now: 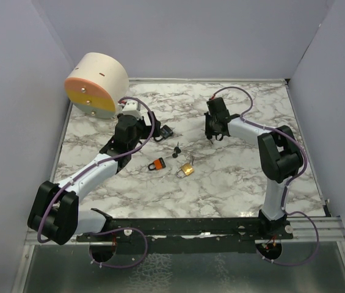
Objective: Unlock with the key
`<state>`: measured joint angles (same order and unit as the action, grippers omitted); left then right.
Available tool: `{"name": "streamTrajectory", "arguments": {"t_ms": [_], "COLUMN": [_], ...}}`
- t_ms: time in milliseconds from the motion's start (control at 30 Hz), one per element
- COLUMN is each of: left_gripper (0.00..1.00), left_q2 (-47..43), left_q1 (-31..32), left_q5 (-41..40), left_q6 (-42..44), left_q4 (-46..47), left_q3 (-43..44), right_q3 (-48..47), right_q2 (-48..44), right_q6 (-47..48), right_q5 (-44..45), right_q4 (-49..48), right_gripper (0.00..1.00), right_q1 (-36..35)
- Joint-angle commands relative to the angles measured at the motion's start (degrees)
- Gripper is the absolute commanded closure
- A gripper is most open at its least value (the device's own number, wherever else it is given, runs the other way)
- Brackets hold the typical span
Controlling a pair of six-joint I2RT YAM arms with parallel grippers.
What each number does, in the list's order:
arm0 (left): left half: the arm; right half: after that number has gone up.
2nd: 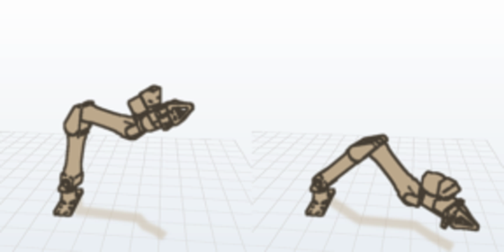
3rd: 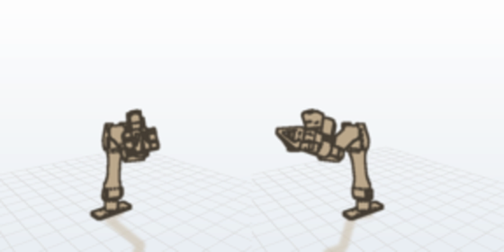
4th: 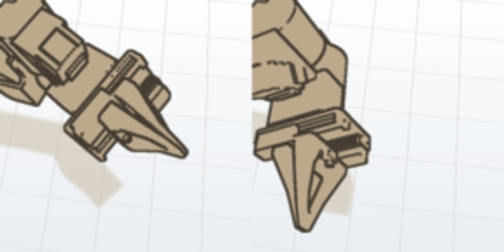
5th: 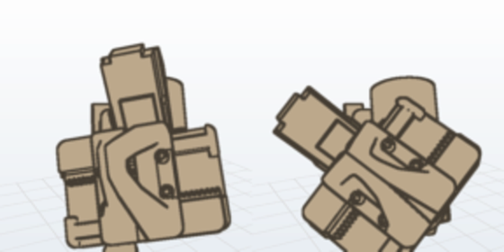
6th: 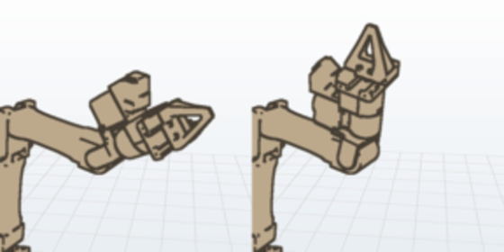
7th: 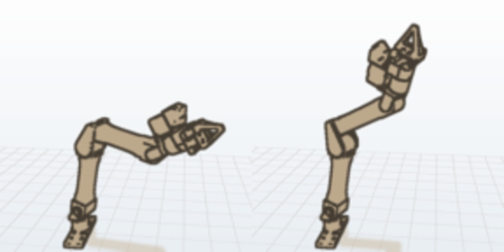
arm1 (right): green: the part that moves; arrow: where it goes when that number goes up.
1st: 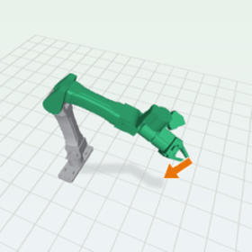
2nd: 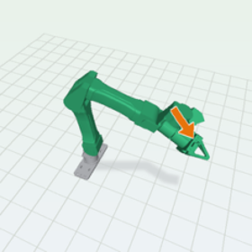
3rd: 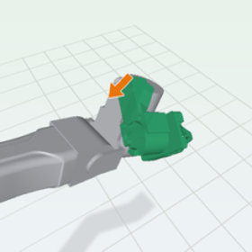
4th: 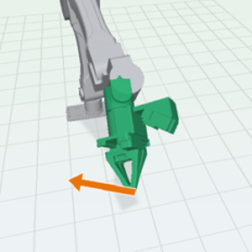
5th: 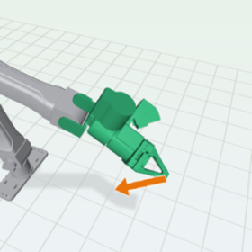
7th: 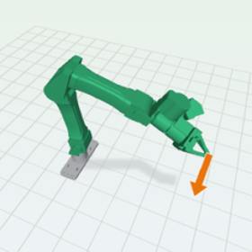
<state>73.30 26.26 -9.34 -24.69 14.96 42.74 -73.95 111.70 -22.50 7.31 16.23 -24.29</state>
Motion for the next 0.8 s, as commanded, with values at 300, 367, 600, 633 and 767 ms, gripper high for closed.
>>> {"name": "streamTrajectory", "arguments": {"t_ms": [300, 367, 600, 633, 767], "left_gripper": [0.08, 0.09, 0.11, 0.11, 0.11], "left_q2": [2.2, 3.3, 5.6, 5.6, 5.8], "left_q1": [0.1, 0.2, 0.5, 0.5, 0.5], "left_q5": [9.0, 11.8, 15.3, 15.2, 15.2], "left_q6": [-1.4, -1.8, -2.1, -2.1, -2.4], "left_q4": [4.5, 5.7, 6.6, 6.6, 6.6], "left_q3": [2.9, 3.3, 4.7, 4.7, 4.8], "right_q3": [13.7, 14.4, 11.6, 10.2, 3.9], "right_q2": [-19.7, -22.3, -22.1, -20.3, -12.3], "right_q6": [7.5, 8.0, 7.9, 7.7, 5.2], "right_q5": [-0.8, -1.5, -1.1, -1.0, -0.2], "right_q4": [-11.7, -11.3, -6.0, -4.2, 1.7], "right_gripper": [0.99, 0.99, 0.65, 0.5, 0.39], "right_q1": [-0.3, -0.3, -0.3, -0.3, -0.3]}}
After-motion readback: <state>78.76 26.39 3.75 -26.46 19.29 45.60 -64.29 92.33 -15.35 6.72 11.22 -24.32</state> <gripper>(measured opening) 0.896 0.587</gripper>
